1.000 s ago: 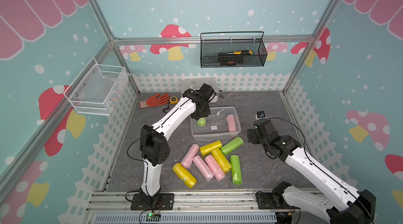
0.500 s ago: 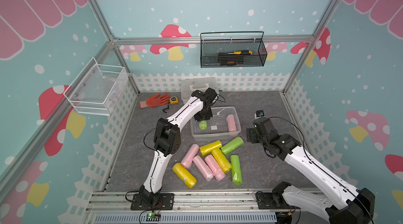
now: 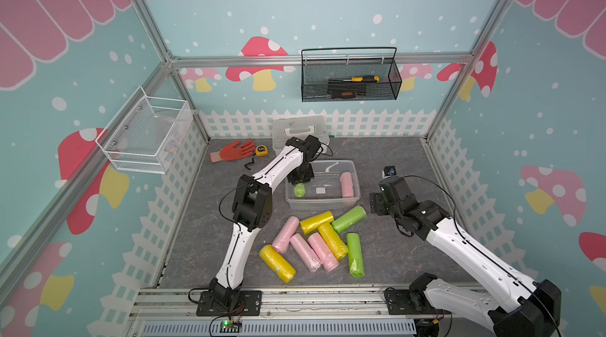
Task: Put the roll of trash bags into the storage box
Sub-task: Place the roll of trash bags in the storage box.
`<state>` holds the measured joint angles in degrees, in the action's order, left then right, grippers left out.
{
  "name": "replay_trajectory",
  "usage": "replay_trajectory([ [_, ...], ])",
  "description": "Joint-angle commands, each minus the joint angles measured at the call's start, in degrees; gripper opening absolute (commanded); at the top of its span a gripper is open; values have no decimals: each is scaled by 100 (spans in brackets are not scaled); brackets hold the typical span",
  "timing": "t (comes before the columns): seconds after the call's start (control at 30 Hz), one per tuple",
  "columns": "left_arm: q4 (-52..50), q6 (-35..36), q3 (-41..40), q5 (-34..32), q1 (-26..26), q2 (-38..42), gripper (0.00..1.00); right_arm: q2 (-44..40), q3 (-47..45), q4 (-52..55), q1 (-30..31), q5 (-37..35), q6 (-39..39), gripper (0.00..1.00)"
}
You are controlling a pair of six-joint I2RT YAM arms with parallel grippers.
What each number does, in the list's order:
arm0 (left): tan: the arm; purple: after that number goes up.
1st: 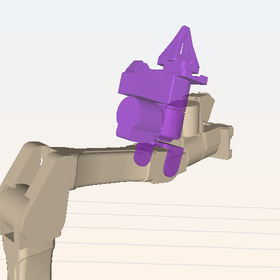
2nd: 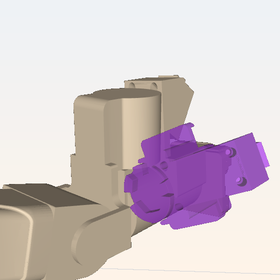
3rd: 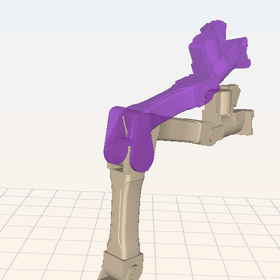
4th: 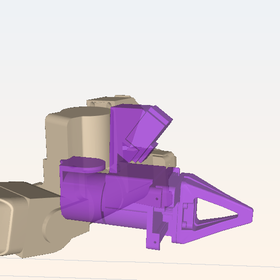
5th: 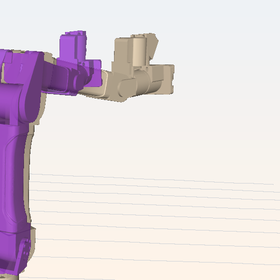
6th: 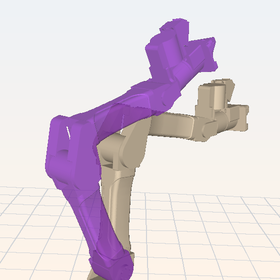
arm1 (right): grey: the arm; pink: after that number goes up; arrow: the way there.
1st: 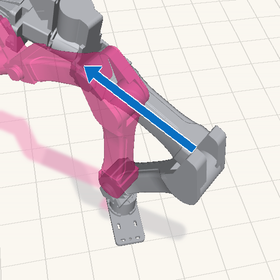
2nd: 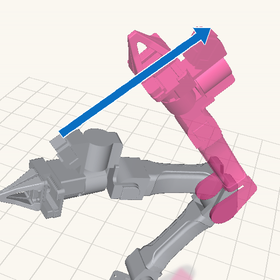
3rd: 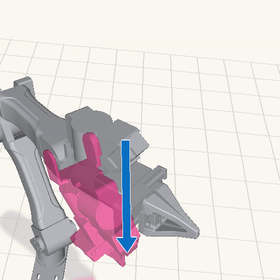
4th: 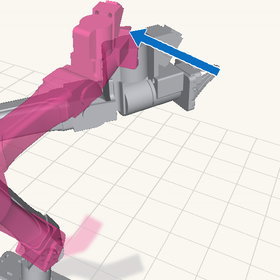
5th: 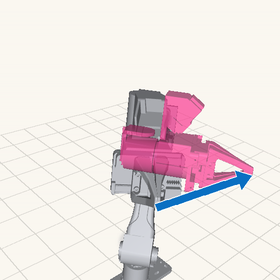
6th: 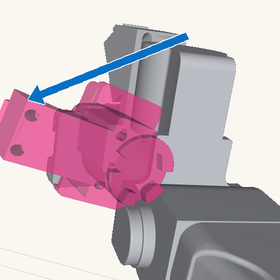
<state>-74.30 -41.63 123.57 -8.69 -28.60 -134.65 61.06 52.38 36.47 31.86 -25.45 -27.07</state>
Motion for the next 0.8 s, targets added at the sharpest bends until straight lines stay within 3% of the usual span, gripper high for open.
replay_trajectory([
  [0.0,-14,77,-78,-251,-7,-65,0,2,126,61,-27,4,-74,87],
  [0.2,105,-106,-395,-436,-23,78,0,64,150,92,-30,-28,-61,87],
  [0.23,189,-132,-539,-468,-22,137,4,55,152,95,-30,-24,-64,87],
  [0.33,368,-143,-851,-710,-64,250,27,21,150,91,-28,-7,-70,87],
  [0.43,398,-74,-913,-878,-97,255,41,11,141,89,-26,-10,-70,87],
  [0.77,513,-97,-1194,-904,-237,820,68,22,141,96,-29,-62,-62,87],
])
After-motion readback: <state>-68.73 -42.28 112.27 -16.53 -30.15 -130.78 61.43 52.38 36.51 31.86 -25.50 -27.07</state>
